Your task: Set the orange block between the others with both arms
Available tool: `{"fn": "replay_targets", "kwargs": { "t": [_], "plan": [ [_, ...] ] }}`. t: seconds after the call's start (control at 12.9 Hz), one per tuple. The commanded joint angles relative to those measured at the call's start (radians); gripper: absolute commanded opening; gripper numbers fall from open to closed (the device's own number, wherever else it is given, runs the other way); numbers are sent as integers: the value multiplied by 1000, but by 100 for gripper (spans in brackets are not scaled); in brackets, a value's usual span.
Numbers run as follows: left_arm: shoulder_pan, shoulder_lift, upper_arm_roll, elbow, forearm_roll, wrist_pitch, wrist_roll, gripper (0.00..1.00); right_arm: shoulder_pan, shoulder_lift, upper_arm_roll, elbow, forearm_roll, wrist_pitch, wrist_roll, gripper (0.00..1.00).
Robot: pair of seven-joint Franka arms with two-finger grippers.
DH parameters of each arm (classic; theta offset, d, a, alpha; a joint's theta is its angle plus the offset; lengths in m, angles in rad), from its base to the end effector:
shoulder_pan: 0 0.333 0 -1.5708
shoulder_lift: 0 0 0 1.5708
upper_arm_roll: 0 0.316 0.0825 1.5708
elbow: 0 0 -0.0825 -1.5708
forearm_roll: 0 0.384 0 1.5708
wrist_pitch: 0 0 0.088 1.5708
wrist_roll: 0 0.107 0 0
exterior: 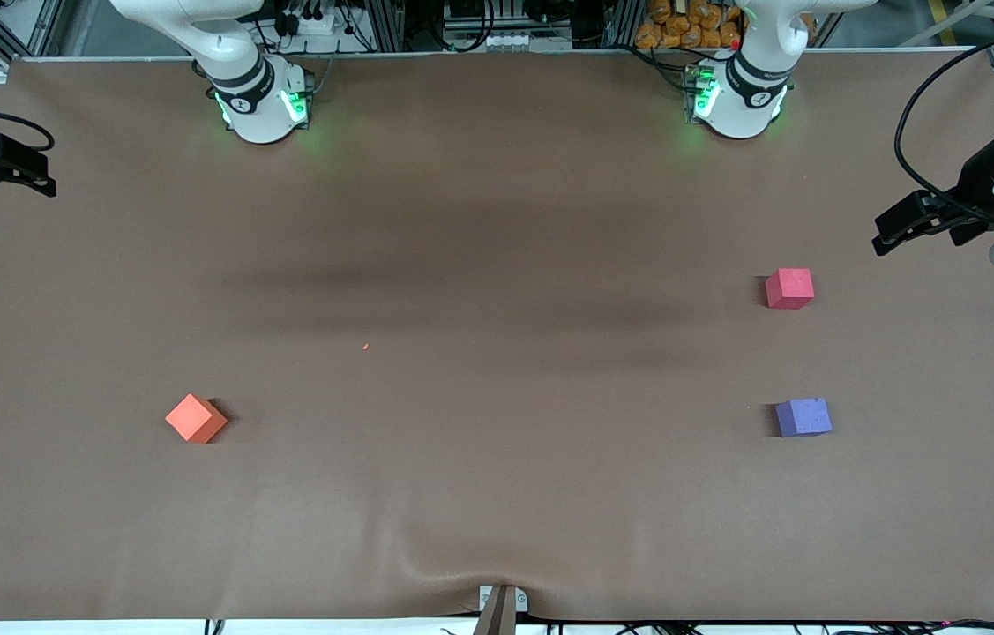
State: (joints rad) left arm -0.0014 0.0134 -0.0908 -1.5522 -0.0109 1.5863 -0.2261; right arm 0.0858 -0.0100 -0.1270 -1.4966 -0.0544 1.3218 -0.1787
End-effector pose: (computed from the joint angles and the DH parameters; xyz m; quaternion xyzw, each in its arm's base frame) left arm 0.5580 -0.0524 0.6272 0.9977 0.0669 0.0093 0.0076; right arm 0.5236 -0.0288 0.6445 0.9942 0.0640 -0.0847 0.0170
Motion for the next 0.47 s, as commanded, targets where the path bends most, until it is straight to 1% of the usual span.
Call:
{"fn": "replay_targets", "kwargs": {
  "t": [0.0, 0.23, 0.39],
  "plan": [
    [0, 3, -6, 18, 14, -23, 14, 100, -29, -2, 15, 16, 51, -35, 13, 100],
    [1, 3, -6, 18, 14, -23, 13, 100, -31, -1, 13, 18, 57, -44, 13, 100],
    [-3, 5, -9, 27, 69, -23, 14, 100, -31, 2, 13, 16, 57, -36, 11, 100]
  ]
}}
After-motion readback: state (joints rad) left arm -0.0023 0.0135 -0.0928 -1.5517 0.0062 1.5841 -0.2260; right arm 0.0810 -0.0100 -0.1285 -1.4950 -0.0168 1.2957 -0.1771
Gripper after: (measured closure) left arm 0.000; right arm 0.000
